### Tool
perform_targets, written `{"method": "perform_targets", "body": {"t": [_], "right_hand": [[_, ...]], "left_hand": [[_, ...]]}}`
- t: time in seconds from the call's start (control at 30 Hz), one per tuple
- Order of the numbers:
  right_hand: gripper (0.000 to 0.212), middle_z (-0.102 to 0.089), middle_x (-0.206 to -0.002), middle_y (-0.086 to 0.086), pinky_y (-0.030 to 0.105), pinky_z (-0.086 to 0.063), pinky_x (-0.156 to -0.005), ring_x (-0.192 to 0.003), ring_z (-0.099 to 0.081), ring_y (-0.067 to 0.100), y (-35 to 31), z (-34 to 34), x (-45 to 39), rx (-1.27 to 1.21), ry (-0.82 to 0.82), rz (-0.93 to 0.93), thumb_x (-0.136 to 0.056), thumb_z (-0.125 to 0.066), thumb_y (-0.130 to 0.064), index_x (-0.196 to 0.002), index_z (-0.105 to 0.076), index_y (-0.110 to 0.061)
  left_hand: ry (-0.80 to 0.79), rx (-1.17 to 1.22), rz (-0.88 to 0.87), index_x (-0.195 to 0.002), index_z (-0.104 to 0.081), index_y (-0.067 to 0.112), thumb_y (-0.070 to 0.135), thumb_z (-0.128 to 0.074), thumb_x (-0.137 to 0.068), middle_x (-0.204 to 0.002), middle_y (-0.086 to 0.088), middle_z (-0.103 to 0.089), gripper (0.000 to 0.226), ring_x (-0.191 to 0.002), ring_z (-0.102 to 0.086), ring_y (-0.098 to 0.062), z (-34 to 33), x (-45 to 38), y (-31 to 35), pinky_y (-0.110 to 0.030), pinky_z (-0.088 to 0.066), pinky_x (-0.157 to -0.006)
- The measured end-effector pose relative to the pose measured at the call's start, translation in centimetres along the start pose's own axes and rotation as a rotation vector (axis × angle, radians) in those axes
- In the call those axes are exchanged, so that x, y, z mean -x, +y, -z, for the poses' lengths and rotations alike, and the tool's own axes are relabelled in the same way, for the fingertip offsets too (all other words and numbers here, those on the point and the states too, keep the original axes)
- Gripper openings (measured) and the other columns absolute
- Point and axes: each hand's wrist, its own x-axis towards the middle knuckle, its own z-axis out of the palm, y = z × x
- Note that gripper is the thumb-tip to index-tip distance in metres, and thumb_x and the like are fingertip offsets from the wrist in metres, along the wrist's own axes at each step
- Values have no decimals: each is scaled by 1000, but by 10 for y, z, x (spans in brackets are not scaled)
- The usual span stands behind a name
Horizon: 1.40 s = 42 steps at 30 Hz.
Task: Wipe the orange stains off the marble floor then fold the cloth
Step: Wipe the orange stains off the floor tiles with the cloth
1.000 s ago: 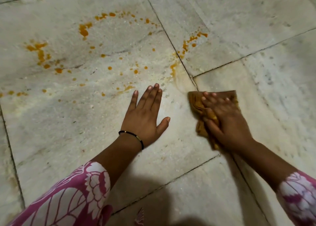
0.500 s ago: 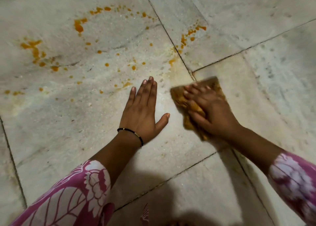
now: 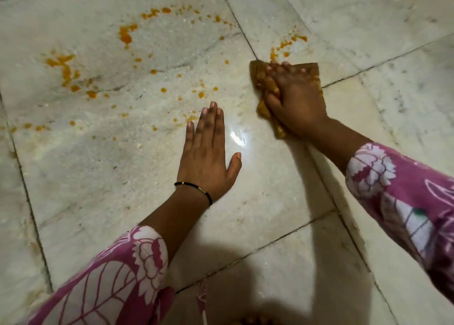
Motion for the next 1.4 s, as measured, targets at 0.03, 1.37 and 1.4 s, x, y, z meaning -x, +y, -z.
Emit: {"method": "perform_targets", "body": {"t": [0.03,1.37,1.4], "right_hand": [[64,-34,-152,9,41,-12,-117,-142,-26,26,-1,-1,5,12,5,15,-88,-36,-41,-145,-37,-12],[65,-26,-156,0,43,-15,-116,-144,-22,20,-24,-9,119,26,-116,138,-92,-24,-48,-150,-28,-20],[65,-29,-154,3,44,-17,-115,-143,-26,22,-8,-6,125,40,-101,122,-91,-26,-48,-149,-29,-19]], "left_hand": [[2,5,-1,-150,-3,4,45,-38,-89,-159,-12,0,81,-146,2,-22,0,0,0,-42,0,-118],[-91,-78,-138,-148,11,7,83,-27,-75,-155,-7,21,112,-144,16,-19,2,3,-2,-49,7,-116],[-90,-72,-133,-148,12,8,83,-27,-76,-154,-6,23,111,-144,18,-19,2,3,-3,-49,8,-116]]}}
